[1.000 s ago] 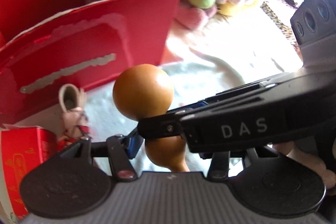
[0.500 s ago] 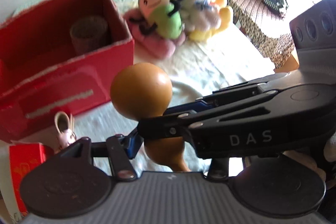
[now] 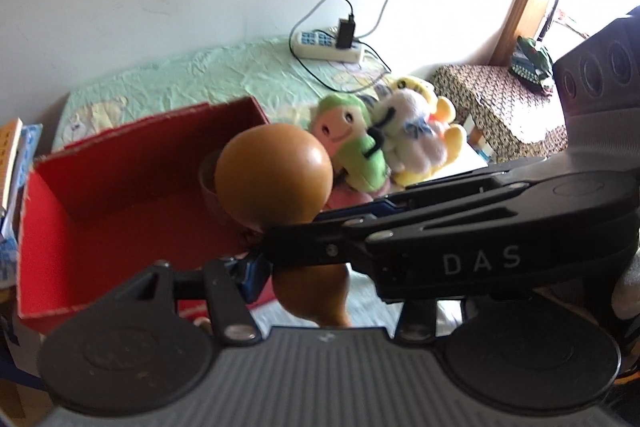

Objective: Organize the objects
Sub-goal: 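Lift the orange gourd and carry it over the red box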

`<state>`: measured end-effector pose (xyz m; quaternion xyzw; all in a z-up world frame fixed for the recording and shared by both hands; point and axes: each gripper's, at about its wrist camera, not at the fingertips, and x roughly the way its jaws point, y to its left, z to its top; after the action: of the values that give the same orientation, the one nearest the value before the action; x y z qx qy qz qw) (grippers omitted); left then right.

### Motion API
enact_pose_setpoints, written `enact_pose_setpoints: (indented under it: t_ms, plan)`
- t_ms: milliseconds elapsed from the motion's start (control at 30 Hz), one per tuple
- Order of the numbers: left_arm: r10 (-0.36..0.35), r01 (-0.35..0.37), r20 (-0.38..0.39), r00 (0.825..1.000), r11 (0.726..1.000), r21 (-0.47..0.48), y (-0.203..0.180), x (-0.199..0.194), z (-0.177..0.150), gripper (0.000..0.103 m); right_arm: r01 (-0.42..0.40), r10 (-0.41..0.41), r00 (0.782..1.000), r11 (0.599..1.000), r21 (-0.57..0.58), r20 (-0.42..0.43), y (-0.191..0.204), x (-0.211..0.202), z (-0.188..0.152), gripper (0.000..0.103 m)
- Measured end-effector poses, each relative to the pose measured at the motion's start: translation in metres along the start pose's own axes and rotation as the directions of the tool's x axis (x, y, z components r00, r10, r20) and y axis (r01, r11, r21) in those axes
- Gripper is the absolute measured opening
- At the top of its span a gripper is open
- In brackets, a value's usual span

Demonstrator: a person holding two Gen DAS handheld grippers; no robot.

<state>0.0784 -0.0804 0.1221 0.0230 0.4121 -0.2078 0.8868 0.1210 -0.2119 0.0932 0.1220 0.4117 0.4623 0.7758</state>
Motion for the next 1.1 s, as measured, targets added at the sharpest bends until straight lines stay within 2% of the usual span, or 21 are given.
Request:
enact_pose_setpoints:
  t_ms: [233, 400, 600, 800, 967, 1100]
  plan:
    - [0.014, -0.014, 0.035, 0.999, 1.0, -0.002, 0.048, 0.004, 0.029, 0.047, 0.029, -0.028, 1.0, 0.999, -0.033, 0.011, 0.012, 0.032, 0.038, 0.03]
    - [0.001, -0.001, 0.011, 1.0, 1.0, 0.006, 0.084, 0.026, 0.053, 0.047, 0.077, -0.077, 0.997, 0.996, -0.043, -0.017, 0.016, 0.065, 0.065, 0.03]
    - [-0.018, 0.018, -0.06, 0.998, 1.0, -0.003, 0.117, 0.067, 0.059, 0.047, 0.141, -0.143, 0.986, 0.99, -0.03, -0.087, 0.002, 0.106, 0.076, 0.03]
    - [-0.06, 0.056, -0.157, 0.986, 0.998, -0.025, 0.133, 0.109, 0.048, 0.047, 0.199, -0.195, 0.967, 0.98, 0.012, -0.167, -0.018, 0.132, 0.065, 0.03]
    - [-0.072, 0.07, -0.241, 0.968, 0.997, -0.015, 0.138, 0.133, 0.038, 0.047, 0.23, -0.215, 0.953, 0.972, 0.042, -0.215, -0.03, 0.149, 0.056, 0.03]
    - [-0.046, 0.051, -0.303, 0.952, 0.999, 0.008, 0.139, 0.147, 0.036, 0.047, 0.265, -0.243, 0.937, 0.962, 0.058, -0.249, -0.041, 0.161, 0.051, 0.03]
